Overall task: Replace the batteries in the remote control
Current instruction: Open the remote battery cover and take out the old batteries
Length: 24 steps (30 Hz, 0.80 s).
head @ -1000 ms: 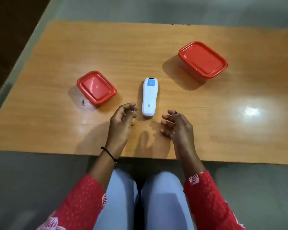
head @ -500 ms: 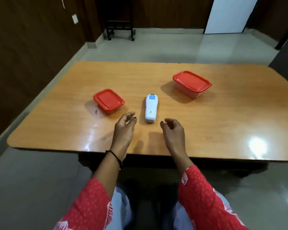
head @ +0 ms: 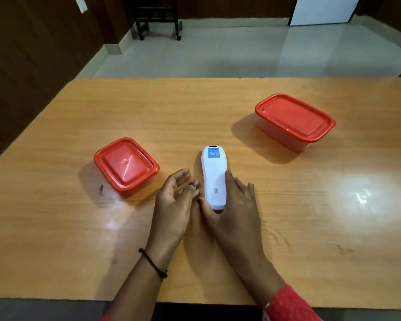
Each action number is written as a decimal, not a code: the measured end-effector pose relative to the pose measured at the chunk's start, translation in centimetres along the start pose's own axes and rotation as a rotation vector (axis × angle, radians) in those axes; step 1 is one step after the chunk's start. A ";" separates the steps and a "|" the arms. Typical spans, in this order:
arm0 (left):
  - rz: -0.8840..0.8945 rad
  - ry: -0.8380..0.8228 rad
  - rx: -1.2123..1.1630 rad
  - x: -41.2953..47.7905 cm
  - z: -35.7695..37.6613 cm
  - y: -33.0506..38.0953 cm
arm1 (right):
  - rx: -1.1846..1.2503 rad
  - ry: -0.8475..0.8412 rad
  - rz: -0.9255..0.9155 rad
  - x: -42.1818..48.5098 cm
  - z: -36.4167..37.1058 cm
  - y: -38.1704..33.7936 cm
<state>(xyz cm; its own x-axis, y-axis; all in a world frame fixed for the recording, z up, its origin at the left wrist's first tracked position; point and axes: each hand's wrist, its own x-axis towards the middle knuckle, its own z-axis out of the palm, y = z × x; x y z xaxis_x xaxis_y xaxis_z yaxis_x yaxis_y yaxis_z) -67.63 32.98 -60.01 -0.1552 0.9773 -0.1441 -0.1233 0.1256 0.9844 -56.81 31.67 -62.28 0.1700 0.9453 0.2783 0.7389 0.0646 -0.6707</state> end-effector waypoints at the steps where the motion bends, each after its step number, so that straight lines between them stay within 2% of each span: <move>1: -0.012 0.003 -0.037 0.0 0.0 0.0 | 0.045 0.001 0.000 0.1 -0.5 -0.1; 4: -0.064 0.034 -0.183 0.0 0.0 0.2 | 0.327 -0.030 0.111 0.9 -2.9 -0.1; 7: -0.145 0.008 -0.425 -0.1 -0.8 1.0 | 0.715 -0.166 0.206 1.9 -6.4 1.0; 9: -0.259 -0.115 -0.508 -0.4 -1.6 1.8 | 0.976 -0.332 0.276 2.0 -8.1 1.8; 11: -0.356 -0.262 -0.455 -1.0 -2.1 2.5 | 1.146 -0.460 0.338 1.9 -8.7 2.5; 13: -0.391 -0.366 -0.391 -1.4 -2.4 2.5 | 1.279 -0.510 0.372 2.0 -8.7 2.8; 16: -0.395 -0.469 -0.267 -1.7 -2.1 1.8 | 1.396 -0.441 0.437 1.9 -7.6 2.2; 19: -0.348 -0.501 -0.151 -2.1 -0.9 0.9 | 1.388 -0.368 0.529 1.7 -6.7 1.4; 24: -0.205 -0.390 -0.091 -2.6 0.7 0.3 | 1.262 -0.418 0.498 1.6 -6.2 1.1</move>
<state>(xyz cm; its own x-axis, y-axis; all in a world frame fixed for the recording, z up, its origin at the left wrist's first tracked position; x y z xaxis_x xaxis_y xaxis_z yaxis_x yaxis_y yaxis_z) -66.55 30.58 -59.24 0.2605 0.9270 -0.2698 -0.2009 0.3253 0.9240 -51.71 31.32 -58.33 -0.1305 0.9627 -0.2370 -0.4470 -0.2705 -0.8526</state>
